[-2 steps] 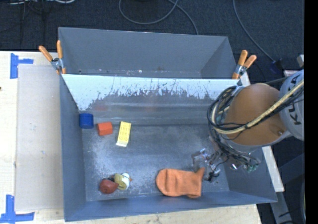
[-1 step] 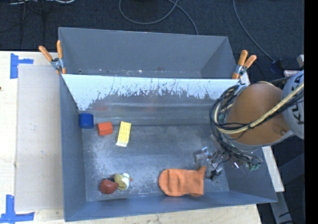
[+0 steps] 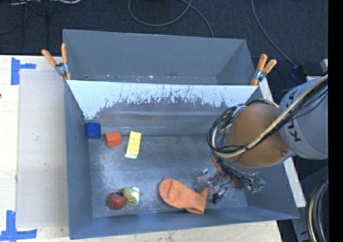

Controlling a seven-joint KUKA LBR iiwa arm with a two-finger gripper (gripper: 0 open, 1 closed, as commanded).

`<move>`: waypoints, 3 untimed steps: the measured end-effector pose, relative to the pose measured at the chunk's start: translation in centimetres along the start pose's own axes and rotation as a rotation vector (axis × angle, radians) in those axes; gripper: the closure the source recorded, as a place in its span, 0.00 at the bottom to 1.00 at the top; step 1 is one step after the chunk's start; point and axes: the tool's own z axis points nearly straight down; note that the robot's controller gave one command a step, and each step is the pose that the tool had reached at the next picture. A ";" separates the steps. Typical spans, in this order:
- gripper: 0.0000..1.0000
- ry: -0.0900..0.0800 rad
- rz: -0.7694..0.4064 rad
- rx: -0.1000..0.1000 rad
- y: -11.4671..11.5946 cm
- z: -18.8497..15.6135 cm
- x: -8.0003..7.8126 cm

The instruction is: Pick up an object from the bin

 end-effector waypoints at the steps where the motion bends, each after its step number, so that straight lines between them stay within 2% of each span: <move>1: 1.00 0.000 -0.001 0.000 0.0 0.0 0.0; 2: 1.00 0.007 -0.016 -0.005 0.8 -4.4 0.0; 3: 1.00 -0.005 -0.041 0.002 -0.4 -7.7 0.4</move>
Offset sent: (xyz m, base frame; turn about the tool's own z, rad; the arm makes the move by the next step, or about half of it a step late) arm -0.0010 0.0153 0.1180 -0.0472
